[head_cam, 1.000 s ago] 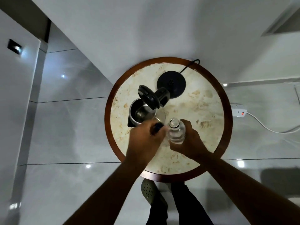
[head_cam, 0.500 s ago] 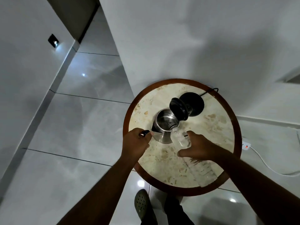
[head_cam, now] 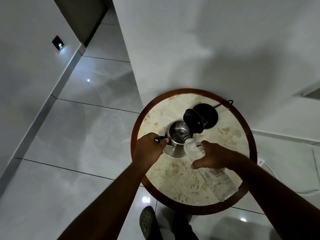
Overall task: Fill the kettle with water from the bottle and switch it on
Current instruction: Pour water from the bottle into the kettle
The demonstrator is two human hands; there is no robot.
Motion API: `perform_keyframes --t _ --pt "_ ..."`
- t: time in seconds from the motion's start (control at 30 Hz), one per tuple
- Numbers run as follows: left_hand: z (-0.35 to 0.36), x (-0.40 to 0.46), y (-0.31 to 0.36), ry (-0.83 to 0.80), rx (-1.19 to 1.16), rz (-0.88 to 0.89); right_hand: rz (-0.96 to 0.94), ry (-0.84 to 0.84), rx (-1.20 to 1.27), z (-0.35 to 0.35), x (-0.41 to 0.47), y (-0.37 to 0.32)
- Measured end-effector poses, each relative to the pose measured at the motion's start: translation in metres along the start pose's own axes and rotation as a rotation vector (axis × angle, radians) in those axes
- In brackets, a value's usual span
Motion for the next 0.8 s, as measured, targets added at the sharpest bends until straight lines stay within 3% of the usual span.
perform_keyframes --t 0.67,0.8 --pt "0.035 -0.002 0.034 -0.118 0.085 0.047 -0.071 0.165 -0.192 0.013 0.004 0.013" --pt "0.045 -0.007 0.051 -0.144 0.107 0.095 -0.182 0.324 -0.155 0.007 -0.002 0.012"
Point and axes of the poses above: each hand's wrist, its own x-axis towards the middle knuckle, its own z-axis out of the palm, y = z × x, the point moved 8 cm from there along x, towards the middle knuckle, and after that the axes turned 14 degrees about -z, right-handed, at the moved point
